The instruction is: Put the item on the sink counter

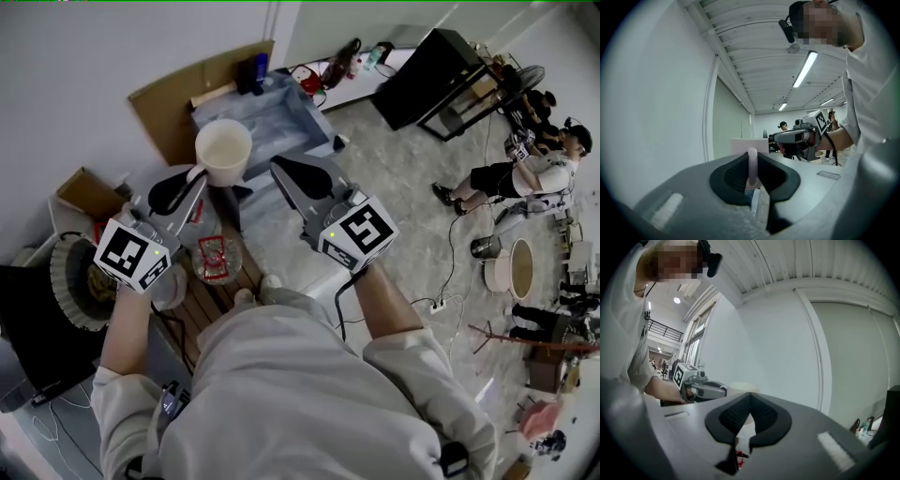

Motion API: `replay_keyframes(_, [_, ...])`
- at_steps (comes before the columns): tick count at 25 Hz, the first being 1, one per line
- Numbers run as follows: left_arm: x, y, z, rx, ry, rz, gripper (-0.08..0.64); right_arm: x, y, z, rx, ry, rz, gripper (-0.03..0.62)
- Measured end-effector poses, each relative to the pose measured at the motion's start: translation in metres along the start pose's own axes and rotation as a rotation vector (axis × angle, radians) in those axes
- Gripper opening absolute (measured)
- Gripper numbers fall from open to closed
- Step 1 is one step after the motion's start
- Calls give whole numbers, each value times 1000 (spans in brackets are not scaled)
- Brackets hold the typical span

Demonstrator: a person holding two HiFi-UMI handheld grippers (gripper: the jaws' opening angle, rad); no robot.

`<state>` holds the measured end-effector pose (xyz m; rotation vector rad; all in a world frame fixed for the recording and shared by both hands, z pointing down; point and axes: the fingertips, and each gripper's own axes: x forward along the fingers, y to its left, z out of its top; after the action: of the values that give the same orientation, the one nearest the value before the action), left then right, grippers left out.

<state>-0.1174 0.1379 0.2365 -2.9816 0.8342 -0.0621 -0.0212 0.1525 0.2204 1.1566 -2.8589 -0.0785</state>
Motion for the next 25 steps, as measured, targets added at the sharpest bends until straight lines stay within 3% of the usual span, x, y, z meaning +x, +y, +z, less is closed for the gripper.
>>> replay_keyframes(16, [58,40,-17,7,-19,97,40,20,-66,-18,2,6,77,5])
replay_keyframes(25, [77,81,-40,19,-7,57,40,56,-86,-31,8,31,54,5])
